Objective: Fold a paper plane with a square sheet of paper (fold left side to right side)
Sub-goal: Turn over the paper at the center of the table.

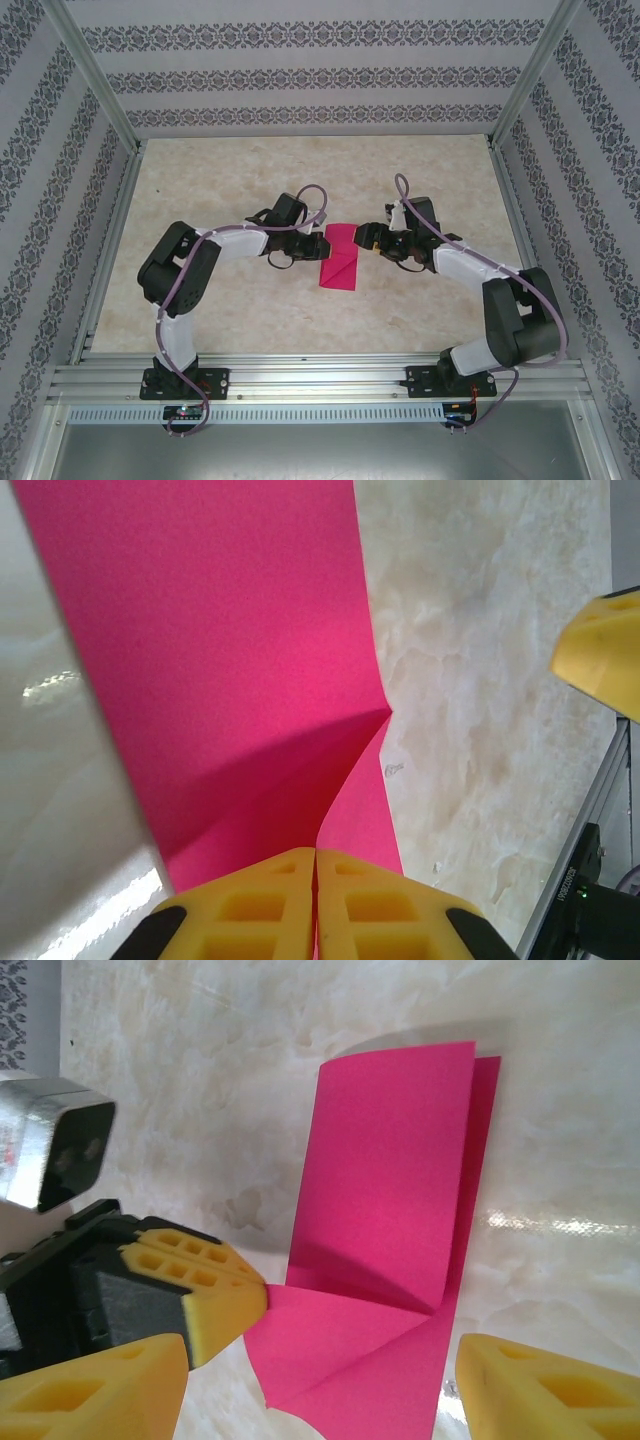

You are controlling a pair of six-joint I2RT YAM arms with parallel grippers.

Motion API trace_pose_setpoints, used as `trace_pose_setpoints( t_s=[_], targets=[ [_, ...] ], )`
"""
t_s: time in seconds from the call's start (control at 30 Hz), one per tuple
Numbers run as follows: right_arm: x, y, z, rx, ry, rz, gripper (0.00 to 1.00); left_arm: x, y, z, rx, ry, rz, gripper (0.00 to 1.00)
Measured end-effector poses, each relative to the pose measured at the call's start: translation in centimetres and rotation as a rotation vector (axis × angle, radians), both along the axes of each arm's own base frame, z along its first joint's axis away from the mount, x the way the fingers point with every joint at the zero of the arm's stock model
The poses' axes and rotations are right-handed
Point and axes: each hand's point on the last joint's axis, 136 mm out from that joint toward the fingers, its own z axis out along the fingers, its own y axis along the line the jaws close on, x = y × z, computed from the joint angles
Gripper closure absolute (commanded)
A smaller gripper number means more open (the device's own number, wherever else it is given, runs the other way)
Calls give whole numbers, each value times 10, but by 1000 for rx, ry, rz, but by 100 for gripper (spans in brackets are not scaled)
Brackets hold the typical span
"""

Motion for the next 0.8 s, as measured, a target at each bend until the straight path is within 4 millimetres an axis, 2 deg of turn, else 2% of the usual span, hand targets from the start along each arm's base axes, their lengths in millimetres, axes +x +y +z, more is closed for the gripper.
trace_pose_setpoints(
  t_s=[0.13, 0.43, 0.63, 0.8],
  targets=[
    [-1, 5, -14, 15, 44, 12, 30, 0, 2, 8, -2, -21, 6, 89],
    [-7, 27, -44, 52, 148, 61, 39, -1, 7, 2, 21, -20, 20, 88],
    [-4, 43, -50, 89, 175, 84, 45, -1, 10, -2, 36, -19, 29, 87],
    [-1, 52, -46, 123, 176, 93, 53, 0, 11, -3, 43, -23, 36, 80]
  ],
)
